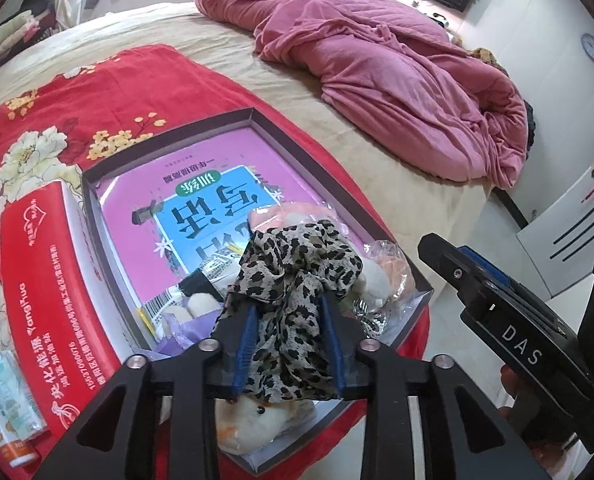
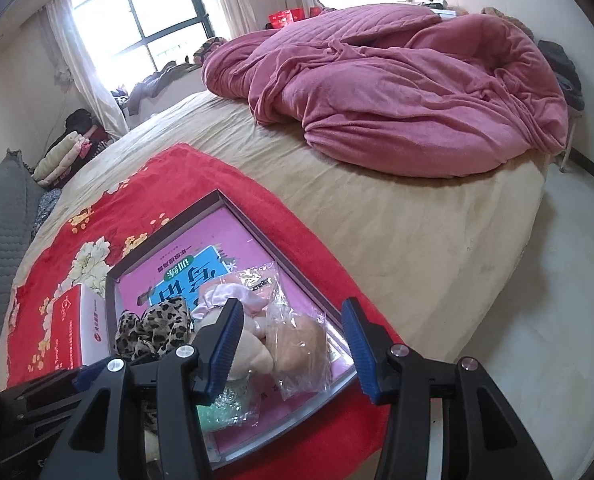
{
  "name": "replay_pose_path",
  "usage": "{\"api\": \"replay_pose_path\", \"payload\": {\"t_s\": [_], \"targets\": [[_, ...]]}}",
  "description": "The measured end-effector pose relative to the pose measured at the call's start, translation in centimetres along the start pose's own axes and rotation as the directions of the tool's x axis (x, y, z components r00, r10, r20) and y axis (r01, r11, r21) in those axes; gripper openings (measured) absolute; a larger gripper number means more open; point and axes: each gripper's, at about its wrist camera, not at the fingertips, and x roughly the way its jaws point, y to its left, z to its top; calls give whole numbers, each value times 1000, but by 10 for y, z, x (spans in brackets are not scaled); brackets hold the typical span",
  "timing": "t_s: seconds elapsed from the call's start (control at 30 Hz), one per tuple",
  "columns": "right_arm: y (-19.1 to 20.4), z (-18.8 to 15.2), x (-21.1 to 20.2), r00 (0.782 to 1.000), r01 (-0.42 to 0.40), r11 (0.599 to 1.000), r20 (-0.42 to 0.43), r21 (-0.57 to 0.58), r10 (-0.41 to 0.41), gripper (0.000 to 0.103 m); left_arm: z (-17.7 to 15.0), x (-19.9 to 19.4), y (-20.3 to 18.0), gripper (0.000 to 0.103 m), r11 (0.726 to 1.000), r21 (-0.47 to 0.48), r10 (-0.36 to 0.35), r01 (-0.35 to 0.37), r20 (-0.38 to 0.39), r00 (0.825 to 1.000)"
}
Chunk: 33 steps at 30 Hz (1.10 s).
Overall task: Organize soft objects
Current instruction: 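Lower the scrunchie into the tray and open the left gripper while the right gripper releases the clear bag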
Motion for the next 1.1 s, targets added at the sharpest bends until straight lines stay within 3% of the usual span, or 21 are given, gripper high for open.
{"api": "replay_pose_path", "payload": {"t_s": [0.87,0.97,1.1], "targets": [[10,6,-21,999,21,999,29,-27,-21,56,-2,-39,12,74,1000,-23,21,-19,69,997],[16,7,-25,999,22,999,32,-43,-21,63,-4,-47,14,74,999,-24,30,-28,78,996],[24,8,-33,999,26,998,46,-64,-23,64,-8,-60,20,75,999,-33,43,-40,93,995]]}}
